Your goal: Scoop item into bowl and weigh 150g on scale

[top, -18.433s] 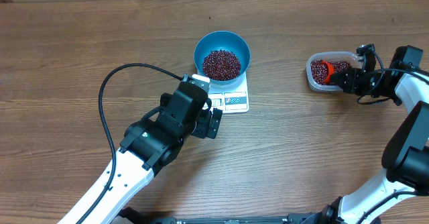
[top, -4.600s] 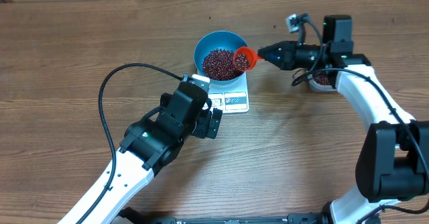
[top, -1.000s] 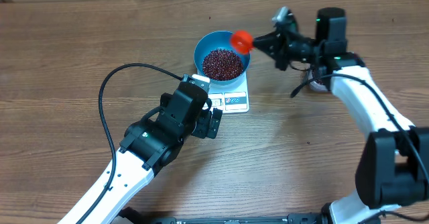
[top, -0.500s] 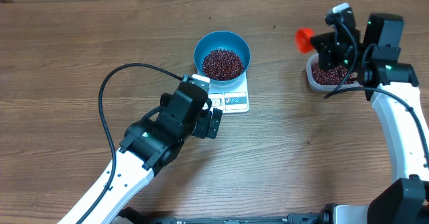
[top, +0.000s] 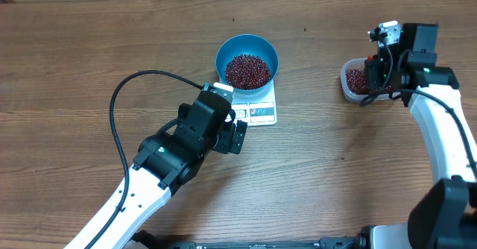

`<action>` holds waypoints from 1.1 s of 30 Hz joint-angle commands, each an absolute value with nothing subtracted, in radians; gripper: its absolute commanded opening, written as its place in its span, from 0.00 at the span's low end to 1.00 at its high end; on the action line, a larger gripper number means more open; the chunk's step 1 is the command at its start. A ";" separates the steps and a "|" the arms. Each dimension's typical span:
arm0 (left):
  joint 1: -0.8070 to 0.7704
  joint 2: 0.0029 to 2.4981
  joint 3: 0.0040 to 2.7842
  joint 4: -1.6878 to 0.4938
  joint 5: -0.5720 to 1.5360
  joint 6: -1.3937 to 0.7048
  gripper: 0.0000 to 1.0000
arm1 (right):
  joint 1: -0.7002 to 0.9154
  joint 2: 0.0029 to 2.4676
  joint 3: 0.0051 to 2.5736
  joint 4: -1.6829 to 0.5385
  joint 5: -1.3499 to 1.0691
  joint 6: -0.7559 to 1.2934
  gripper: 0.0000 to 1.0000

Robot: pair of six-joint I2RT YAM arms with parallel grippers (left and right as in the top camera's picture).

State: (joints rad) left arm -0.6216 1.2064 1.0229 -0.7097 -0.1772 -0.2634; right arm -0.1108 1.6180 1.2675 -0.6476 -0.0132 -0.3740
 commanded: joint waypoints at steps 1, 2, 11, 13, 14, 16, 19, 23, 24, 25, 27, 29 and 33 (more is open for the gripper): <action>-0.625 1.206 1.021 -0.706 -0.191 -0.277 1.00 | -0.113 1.666 1.269 -0.643 0.018 -0.370 0.04; -0.625 1.206 1.021 -0.706 -0.191 -0.277 0.99 | -0.113 1.679 1.269 -0.643 0.017 -0.370 0.04; -0.625 1.206 1.021 -0.706 -0.191 -0.277 1.00 | -0.113 1.744 1.269 -0.657 -0.015 -0.369 0.04; -0.625 1.206 1.021 -0.706 -0.191 -0.277 1.00 | -0.113 1.744 1.269 -0.660 -0.051 -0.370 0.04; -0.625 1.206 1.021 -0.706 -0.191 -0.277 0.99 | -0.113 1.744 1.269 -0.661 -0.065 -0.370 0.04; -0.625 1.206 1.021 -0.706 -0.191 -0.277 0.99 | -0.113 1.744 1.269 -0.669 -0.114 -0.370 0.04; -0.625 1.206 1.021 -0.706 -0.191 -0.277 1.00 | -0.113 1.744 1.269 -0.692 -0.172 -0.370 0.04; -0.625 1.206 1.021 -0.706 -0.191 -0.277 0.99 | -0.114 1.744 1.269 -0.701 -0.189 -0.369 0.04; -0.625 1.206 1.021 -0.706 -0.191 -0.277 1.00 | -0.115 1.744 1.269 -0.698 -0.189 -0.367 0.04; -0.625 1.206 1.021 -0.706 -0.191 -0.277 1.00 | -0.117 1.744 1.269 -0.696 -0.190 -0.366 0.04; -0.625 1.206 1.021 -0.706 -0.191 -0.277 1.00 | -0.126 1.744 1.269 -0.694 -0.197 -0.365 0.04; -0.625 1.206 1.021 -0.706 -0.191 -0.277 0.99 | -0.143 1.744 1.269 -0.694 -0.215 -0.365 0.04; -0.625 1.206 1.021 -0.706 -0.191 -0.277 0.99 | -0.207 1.744 1.269 -0.685 -0.303 -0.362 0.04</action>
